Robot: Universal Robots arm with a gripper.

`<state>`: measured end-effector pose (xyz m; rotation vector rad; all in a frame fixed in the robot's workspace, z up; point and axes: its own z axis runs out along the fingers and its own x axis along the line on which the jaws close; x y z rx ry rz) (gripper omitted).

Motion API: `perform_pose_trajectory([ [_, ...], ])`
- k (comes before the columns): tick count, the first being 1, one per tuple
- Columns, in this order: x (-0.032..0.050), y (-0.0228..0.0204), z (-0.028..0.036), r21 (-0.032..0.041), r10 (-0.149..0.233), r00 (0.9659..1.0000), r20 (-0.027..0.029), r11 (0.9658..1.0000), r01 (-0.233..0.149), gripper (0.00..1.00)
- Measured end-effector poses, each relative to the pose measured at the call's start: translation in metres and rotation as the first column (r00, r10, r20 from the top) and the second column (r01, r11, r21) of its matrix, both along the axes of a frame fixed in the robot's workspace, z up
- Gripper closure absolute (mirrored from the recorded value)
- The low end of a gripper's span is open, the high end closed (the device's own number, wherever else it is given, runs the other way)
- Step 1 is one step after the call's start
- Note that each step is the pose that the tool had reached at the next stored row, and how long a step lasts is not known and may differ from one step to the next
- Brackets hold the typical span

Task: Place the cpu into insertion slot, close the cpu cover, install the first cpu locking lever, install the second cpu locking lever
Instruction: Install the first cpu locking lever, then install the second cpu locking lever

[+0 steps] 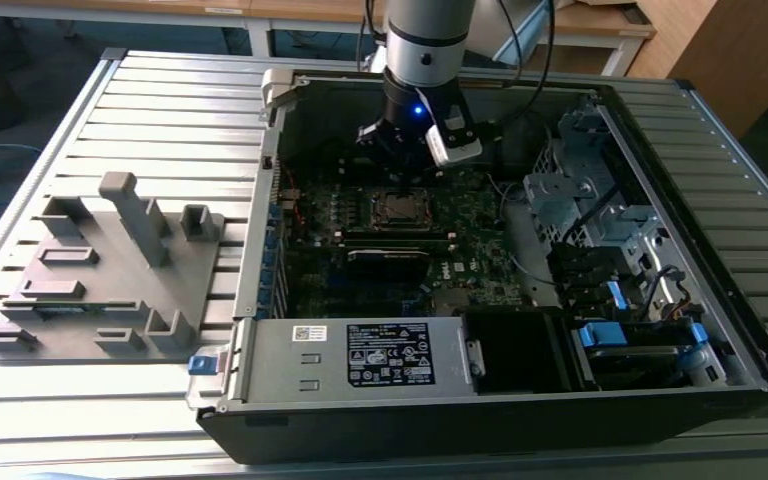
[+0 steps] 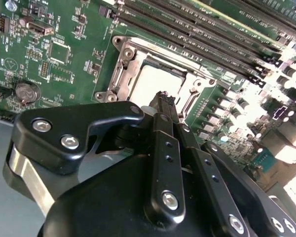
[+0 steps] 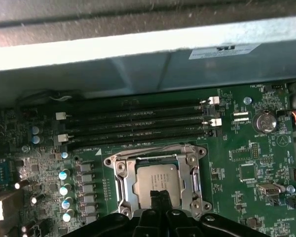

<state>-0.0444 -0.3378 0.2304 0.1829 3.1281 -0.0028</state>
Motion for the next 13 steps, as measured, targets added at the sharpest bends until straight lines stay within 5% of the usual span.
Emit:
perform_pose_trajectory([
  [7,-0.0001,0.0,-0.0015,0.0009,0.0,1.0,0.0069,1.0,0.0,0.89],
  [13,-0.0001,0.0,0.0002,0.0009,0.0,1.0,0.0069,1.0,0.0,0.89],
])
